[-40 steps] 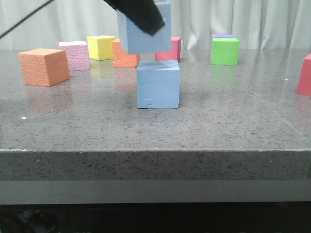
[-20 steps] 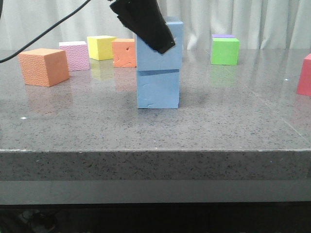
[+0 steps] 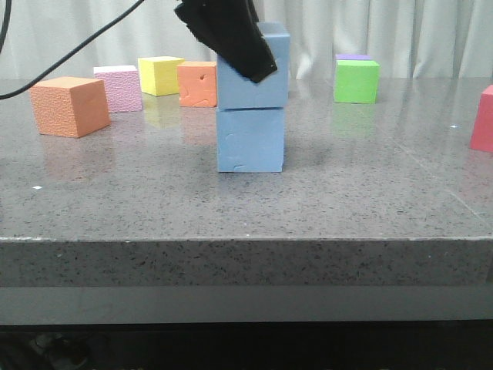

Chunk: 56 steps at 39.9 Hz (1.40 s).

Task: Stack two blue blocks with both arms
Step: 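Lower the cube onto the blue cube and open the left gripper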

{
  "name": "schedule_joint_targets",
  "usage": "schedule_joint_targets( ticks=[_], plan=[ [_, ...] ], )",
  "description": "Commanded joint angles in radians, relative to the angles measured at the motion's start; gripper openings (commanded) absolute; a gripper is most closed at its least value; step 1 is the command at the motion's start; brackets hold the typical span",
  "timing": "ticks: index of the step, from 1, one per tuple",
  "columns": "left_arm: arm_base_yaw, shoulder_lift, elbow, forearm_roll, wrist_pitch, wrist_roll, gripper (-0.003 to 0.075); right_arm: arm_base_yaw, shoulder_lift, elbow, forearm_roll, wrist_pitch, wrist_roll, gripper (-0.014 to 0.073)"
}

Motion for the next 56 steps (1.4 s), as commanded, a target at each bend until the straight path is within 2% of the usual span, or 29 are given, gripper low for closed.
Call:
schedule_joint_targets(
  ticks=[1,9,12,21,25,46,56],
  plan=[
    [-0.006,-0.051,-0.034,-0.027,-0.038,0.015,0.0326,-0.005,-0.003,-0.025,-0.018,-0.065,-0.001,0.0454],
    [-0.006,-0.051,-0.034,-0.027,-0.024,0.03,0.033,-0.005,-0.003,-0.025,-0.018,-0.065,-0.001,0.0454],
    [-0.006,-0.051,-0.034,-0.027,-0.013,0.03,0.0353,-0.005,-0.003,-0.025,-0.018,-0.065,-0.001,0.0454],
    [-0.006,-0.051,-0.034,-0.027,-0.024,0.03,0.0538,-0.005,-0.003,-0.025,-0.018,-0.065,-0.001,0.0454],
    [-0.006,-0.051,-0.034,-0.027,-0.038,0.03,0.0573,-0.005,-0.003,-0.025,-0.018,-0.065,-0.001,0.0454],
    [-0.006,-0.072,-0.034,-0.038,-0.04,0.03,0.058,-0.005,-0.003,-0.025,-0.018,-0.065,-0.001,0.0454],
    [-0.006,-0.121,-0.038,-0.046,-0.017,-0.034,0.0582,-0.005,-0.003,-0.025,-0.018,-0.065,-0.001,0.0454]
  ],
)
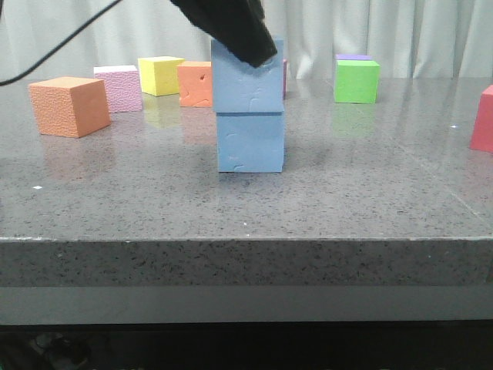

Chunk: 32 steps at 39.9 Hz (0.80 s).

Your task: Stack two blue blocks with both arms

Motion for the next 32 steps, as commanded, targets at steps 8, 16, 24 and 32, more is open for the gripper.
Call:
schedule_joint_targets(
  ticks=[8,16,24,32],
  plan=[
    [-0.006,-0.157,-0.037,-0.028,-0.02,-0.211,0.058,-0.005,-0.003,-0.025,-0.018,-0.065,-0.001,0.0454],
    [0.039,-0.275,-0.037,0.008,-0.039,-0.598,0.058,-0.005,-0.003,-0.025,-0.018,-0.065,-0.001,0.0454],
    [0.139,-0.415,0.002,0.088,-0.011,-0.887,0.058,-0.005,-0.003,-0.025,-0.018,-0.099,-0.001,0.0454],
    [0.217,-0.623,0.259,0.113,-0.064,-0.915,0.058,-0.005,-0.003,-0.025,-0.018,-0.103,-0.001,0.0454]
  ],
)
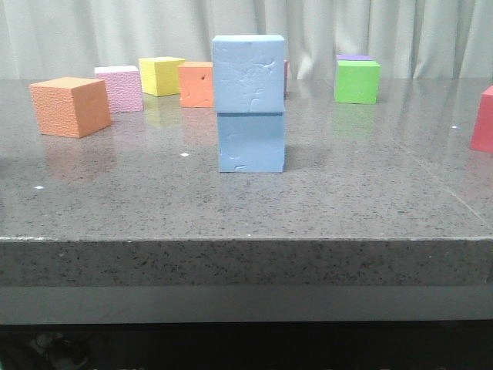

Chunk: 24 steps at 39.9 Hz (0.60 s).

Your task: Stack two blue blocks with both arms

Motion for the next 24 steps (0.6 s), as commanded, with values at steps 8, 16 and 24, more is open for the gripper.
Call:
schedule_joint_targets(
  ticks=[8,16,24],
  plan=[
    [0.069,-0.351,0.397,0.039,-0.125,-0.073,0.058,-0.005,-0.004,-0.025,-0.049,-0.026,-0.002,0.0454],
    [0.085,-0.55,0.627,0.193,-0.166,-0.233,0.058,-0.005,-0.025,-0.025,-0.125,0.028,0.072,0.0454],
    [0.085,-0.686,0.756,0.265,-0.169,-0.32,0.058,-0.005,-0.162,0.035,-0.128,0.068,0.123,0.0454]
  ],
)
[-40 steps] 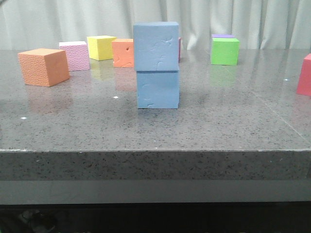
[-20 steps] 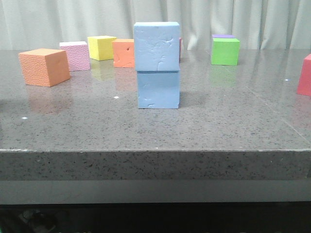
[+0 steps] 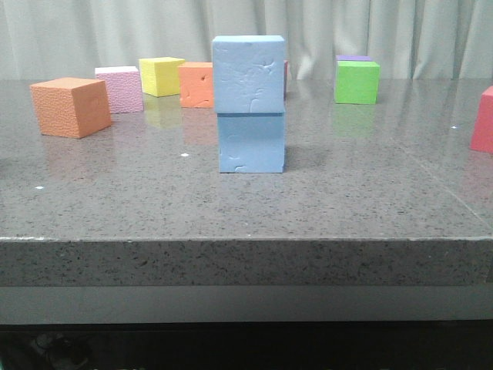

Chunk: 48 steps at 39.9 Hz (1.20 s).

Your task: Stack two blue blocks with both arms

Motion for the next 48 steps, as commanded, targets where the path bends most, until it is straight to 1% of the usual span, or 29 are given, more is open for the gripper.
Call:
schedule_joint_targets(
  ticks=[1,8,11,13,14,16,17,20,21,22,23,24,25,27,43,48],
  plan=[
    [0.003,-0.05,0.022,0.014,-0.077,-0.037,0.058,-0.005,-0.089,0.023,-0.03,-0.043,0.022,0.0454],
    [0.003,-0.074,0.063,0.012,-0.081,-0.04,0.0568,-0.005,-0.235,0.123,-0.038,-0.048,0.02,0.0454],
    [0.003,-0.074,0.067,0.012,-0.087,-0.04,0.0526,-0.005,-0.265,0.138,-0.041,-0.047,0.02,0.0453],
    [0.003,-0.074,0.067,0.012,-0.089,-0.04,0.0471,-0.005,-0.274,0.138,-0.041,-0.04,0.02,0.043],
    [0.003,-0.074,0.067,0.012,-0.089,-0.04,0.0442,-0.005,-0.278,0.138,-0.041,-0.037,0.02,0.0397],
    [0.003,-0.074,0.067,0.012,-0.089,-0.04,0.0342,-0.005,-0.279,0.138,-0.038,-0.029,0.02,0.0299],
    [0.003,-0.074,0.067,0.012,-0.09,-0.04,0.0307,-0.005,-0.279,0.138,-0.038,-0.028,0.02,0.0255],
    [0.003,-0.074,0.067,0.012,-0.091,-0.04,0.0193,-0.005,-0.278,0.138,-0.037,-0.026,0.02,0.0094],
    [0.003,-0.074,0.067,0.012,-0.091,-0.04,0.0141,-0.005,-0.278,0.138,-0.037,-0.026,0.02,0.0039],
    [0.003,-0.074,0.067,0.012,-0.091,-0.04,0.0111,-0.005,-0.278,0.138,-0.037,-0.026,0.02,0.0001],
    [0.003,-0.074,0.067,0.012,-0.091,-0.04,0.0071,-0.005,-0.278,0.138,-0.037,-0.026,0.02,-0.0057],
    [0.003,-0.074,0.067,0.012,-0.091,-0.04,0.0027,-0.005,-0.278,0.138,-0.037,-0.026,0.02,-0.0071],
    [0.003,-0.074,0.067,0.012,-0.091,-0.04,-0.0005,-0.005,-0.278,0.138,-0.037,-0.024,0.02,-0.0064],
    [0.003,-0.074,0.067,0.012,-0.091,-0.04,-0.0018,-0.005,-0.278,0.138,-0.038,-0.02,0.02,-0.0068],
    [0.003,-0.074,0.067,0.012,-0.089,-0.04,-0.0018,-0.005,-0.278,0.138,-0.037,-0.013,0.02,-0.0069],
    [0.015,-0.112,0.118,0.002,-0.134,-0.04,-0.0018,-0.005,-0.278,0.138,-0.037,-0.013,0.02,-0.0069]
  ],
)
